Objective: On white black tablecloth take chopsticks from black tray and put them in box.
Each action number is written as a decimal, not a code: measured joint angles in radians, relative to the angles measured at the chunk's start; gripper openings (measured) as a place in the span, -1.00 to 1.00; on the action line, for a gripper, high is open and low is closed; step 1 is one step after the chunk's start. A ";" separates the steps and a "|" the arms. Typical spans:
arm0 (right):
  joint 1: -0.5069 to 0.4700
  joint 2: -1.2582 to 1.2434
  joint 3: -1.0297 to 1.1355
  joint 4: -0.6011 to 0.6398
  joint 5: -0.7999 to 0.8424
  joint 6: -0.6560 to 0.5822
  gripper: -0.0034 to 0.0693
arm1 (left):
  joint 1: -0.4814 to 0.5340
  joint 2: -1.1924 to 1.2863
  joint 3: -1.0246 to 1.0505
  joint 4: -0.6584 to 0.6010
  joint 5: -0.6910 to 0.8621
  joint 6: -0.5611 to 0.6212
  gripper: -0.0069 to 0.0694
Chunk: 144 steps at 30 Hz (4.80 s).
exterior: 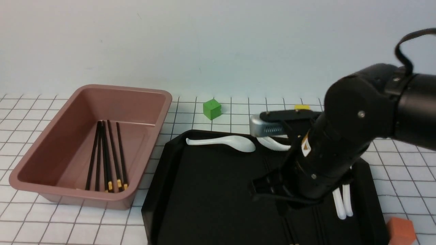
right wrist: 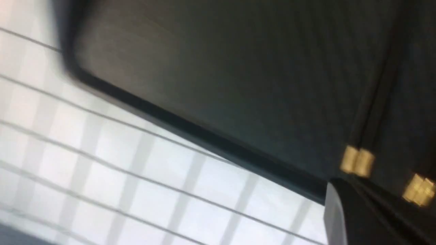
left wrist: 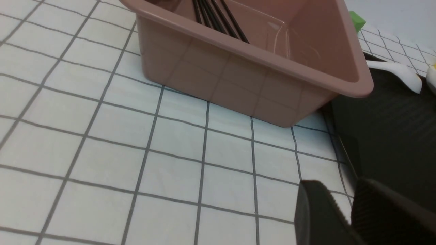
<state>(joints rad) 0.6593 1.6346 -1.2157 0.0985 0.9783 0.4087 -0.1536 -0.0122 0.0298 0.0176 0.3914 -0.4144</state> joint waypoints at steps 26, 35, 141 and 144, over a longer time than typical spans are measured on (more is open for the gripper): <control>-0.016 0.245 -0.006 -0.145 -0.071 0.073 0.15 | 0.001 0.000 0.000 0.000 0.000 0.000 -0.27; -0.042 0.325 -0.016 -0.107 -0.091 0.083 0.04 | 0.001 0.000 0.000 0.000 0.000 0.000 -0.25; -0.230 -1.381 0.856 0.043 -0.601 -0.482 -0.88 | 0.001 0.000 0.000 0.000 0.001 0.000 -0.19; -0.230 -1.381 0.856 0.043 -0.596 -0.482 -0.88 | 0.001 0.000 0.000 0.000 0.001 0.000 -0.19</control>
<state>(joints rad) 0.4291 0.2538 -0.3595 0.1414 0.3822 -0.0735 -0.1527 -0.0122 0.0298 0.0176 0.3923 -0.4144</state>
